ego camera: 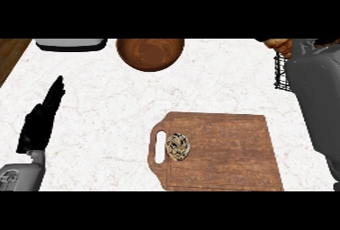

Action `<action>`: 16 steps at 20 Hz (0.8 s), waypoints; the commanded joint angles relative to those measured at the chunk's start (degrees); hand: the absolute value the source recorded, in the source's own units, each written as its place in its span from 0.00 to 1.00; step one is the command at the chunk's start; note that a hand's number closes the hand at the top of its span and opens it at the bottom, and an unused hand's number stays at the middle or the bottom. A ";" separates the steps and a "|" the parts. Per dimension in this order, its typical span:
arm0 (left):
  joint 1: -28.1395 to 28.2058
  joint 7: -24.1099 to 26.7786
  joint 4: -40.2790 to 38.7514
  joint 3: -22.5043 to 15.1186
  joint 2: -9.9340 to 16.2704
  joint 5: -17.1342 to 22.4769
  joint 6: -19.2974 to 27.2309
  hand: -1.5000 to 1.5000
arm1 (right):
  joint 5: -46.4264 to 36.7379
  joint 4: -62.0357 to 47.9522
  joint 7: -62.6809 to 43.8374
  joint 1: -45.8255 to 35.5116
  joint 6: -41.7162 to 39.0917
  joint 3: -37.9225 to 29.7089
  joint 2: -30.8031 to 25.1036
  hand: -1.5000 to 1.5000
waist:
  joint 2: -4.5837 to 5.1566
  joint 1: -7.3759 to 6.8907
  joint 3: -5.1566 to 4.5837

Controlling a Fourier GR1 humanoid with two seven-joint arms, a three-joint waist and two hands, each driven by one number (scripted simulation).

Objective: Pick the croissant from the cutting board and place it in the tiered basket

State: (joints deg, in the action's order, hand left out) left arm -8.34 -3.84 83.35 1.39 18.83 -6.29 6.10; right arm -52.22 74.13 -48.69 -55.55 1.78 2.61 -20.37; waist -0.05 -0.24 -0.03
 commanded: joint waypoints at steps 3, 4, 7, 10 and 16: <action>0.24 -0.54 1.21 0.00 -0.63 -0.75 -0.57 0.50 | 6.36 -1.06 8.03 0.42 -1.09 -7.70 -4.62 1.00 | 0.02 0.22 0.05; -1.40 0.24 -1.22 1.22 -0.52 -0.01 -0.86 0.50 | 7.15 -7.91 11.63 -2.67 -1.00 -9.25 -5.94 1.00 | 0.24 -0.16 0.03; -2.87 -1.55 -0.83 0.77 -1.34 -1.54 0.18 0.50 | 2.57 -12.79 14.22 -2.42 0.46 -6.44 -6.14 1.00 | 0.25 -0.33 0.03; -0.88 -0.29 0.43 0.48 -1.78 -0.95 -0.60 0.50 | -1.04 -19.83 17.26 -4.66 1.58 -5.78 -9.29 1.00 | 0.49 -1.03 0.02; 0.00 1.23 0.46 1.52 -0.34 -0.20 -2.39 0.50 | -9.61 -27.48 18.81 -4.80 1.40 -2.96 -17.28 1.00 | 0.66 -1.51 -0.01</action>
State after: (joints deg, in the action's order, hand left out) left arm -8.95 -3.89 83.88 2.06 17.52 -7.29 5.06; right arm -57.16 52.79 -31.95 -58.98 3.18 -1.60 -32.79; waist 0.39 -1.14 -0.01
